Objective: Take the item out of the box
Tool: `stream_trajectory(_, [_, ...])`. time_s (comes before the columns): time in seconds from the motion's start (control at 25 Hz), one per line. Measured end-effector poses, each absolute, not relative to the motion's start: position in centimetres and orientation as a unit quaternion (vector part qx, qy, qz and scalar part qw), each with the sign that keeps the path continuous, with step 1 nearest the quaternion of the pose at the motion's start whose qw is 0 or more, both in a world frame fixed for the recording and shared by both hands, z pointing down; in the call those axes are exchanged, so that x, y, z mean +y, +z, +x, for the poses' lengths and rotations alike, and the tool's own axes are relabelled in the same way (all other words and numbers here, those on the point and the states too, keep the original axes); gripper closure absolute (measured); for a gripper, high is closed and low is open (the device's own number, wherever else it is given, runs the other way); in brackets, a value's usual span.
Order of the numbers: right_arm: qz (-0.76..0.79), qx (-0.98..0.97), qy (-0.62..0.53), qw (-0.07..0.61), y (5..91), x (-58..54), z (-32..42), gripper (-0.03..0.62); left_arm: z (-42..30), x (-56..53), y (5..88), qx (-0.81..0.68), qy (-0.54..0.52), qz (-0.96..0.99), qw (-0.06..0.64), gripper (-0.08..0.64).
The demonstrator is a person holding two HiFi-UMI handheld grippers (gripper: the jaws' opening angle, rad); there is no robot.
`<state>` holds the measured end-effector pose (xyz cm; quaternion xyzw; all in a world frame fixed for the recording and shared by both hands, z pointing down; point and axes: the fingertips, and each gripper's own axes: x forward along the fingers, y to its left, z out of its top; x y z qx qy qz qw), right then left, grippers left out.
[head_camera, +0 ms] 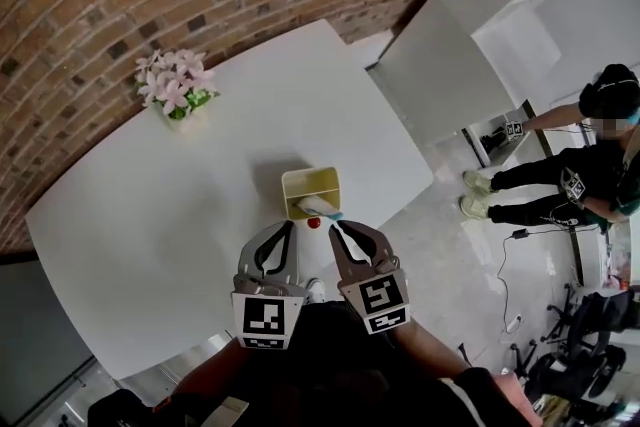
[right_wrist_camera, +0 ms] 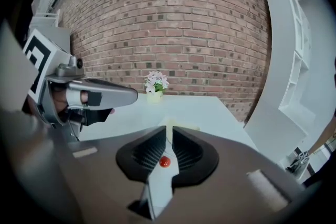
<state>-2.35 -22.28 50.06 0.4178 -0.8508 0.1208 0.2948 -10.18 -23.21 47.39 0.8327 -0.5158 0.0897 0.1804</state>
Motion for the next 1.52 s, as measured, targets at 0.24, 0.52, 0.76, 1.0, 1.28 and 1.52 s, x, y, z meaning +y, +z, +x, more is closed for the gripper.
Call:
stream_trajectory(0.24, [0.413,-0.848,0.117,0.311,51.0,-23.4,-3.7,0.551,-11.4,-24.7,48.6,-0.52,0.098,0.828,0.186,0.555])
stream_trajectory(0.52, [0.39,-0.852,0.118,0.328,52.5,-24.0,-4.3,0.528,-12.0,-25.5,50.2,-0.541,0.111,0.812,0.19,0.555])
stream_trajectory(0.76, [0.35,-0.864,0.106,0.345,54.2,-24.2,-4.4,0.52,-12.3,-25.4,51.1,-0.567,0.125,0.791,0.191,0.555])
stream_trajectory(1.0, [0.302,-0.868,0.096,0.382,56.4,-23.7,-4.0,0.505,-12.2,-25.2,51.7,-0.588,0.131,0.772,0.202,0.555])
stream_trajectory(1.28, [0.268,-0.872,0.079,0.403,57.7,-23.7,-3.6,0.505,-12.2,-24.5,52.9,-0.605,0.139,0.753,0.217,0.555])
stream_trajectory(1.52, [0.245,-0.868,0.06,0.429,58.9,-23.5,-3.5,0.506,-12.0,-24.5,53.3,-0.613,0.144,0.746,0.218,0.555])
